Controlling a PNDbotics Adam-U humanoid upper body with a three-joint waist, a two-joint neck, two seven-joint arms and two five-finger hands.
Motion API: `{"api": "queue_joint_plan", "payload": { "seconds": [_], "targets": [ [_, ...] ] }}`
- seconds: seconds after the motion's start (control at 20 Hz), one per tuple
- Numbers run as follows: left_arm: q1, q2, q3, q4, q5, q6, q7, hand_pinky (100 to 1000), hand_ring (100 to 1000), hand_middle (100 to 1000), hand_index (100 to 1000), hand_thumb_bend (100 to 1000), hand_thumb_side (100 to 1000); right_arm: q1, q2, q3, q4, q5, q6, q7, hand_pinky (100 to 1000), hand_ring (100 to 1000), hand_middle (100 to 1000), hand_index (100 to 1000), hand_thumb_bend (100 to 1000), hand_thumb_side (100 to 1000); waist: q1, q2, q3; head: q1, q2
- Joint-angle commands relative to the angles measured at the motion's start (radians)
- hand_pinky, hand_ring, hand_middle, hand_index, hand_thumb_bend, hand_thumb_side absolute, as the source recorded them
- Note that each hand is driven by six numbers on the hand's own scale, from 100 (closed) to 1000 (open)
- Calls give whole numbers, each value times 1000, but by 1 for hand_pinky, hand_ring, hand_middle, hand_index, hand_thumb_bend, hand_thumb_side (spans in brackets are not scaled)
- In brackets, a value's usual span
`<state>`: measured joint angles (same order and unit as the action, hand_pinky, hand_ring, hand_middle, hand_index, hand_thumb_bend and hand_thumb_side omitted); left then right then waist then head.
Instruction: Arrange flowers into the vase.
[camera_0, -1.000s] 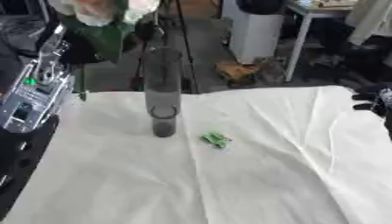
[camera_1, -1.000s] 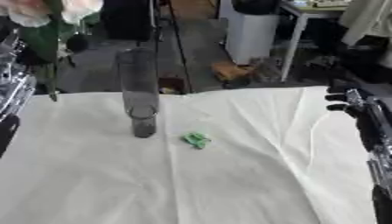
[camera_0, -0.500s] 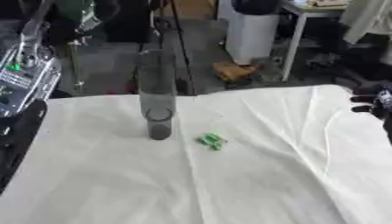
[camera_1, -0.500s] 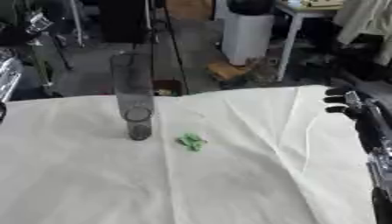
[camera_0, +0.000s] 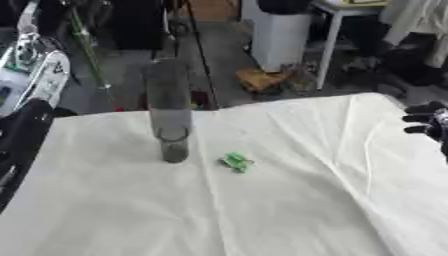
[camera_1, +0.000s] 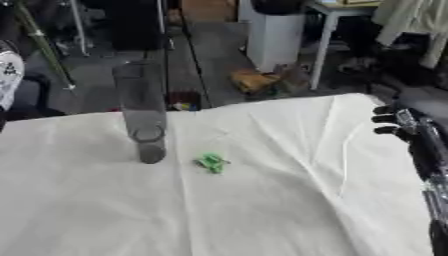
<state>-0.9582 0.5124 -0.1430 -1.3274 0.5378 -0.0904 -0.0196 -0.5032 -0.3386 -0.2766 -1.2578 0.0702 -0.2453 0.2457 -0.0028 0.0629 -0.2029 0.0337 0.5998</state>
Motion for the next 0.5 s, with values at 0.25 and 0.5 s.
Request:
{"api": "queue_joint_plan", "payload": {
  "seconds": [0.25,0.5],
  "targets": [
    [-44,50,20,11,140,-63,14,100,100,100,100,896,550,-36,-29,3,-26,-4,0,10,671,736,695,702,100,890,13,15,-26,6,-37],
    [-47,56,21,10,217,-100,15,100,100,100,100,895,558,-42,-33,3,-24,-6,-1,13,670,736,694,701,100,890,21,29,-37,8,-44]
  ]
}}
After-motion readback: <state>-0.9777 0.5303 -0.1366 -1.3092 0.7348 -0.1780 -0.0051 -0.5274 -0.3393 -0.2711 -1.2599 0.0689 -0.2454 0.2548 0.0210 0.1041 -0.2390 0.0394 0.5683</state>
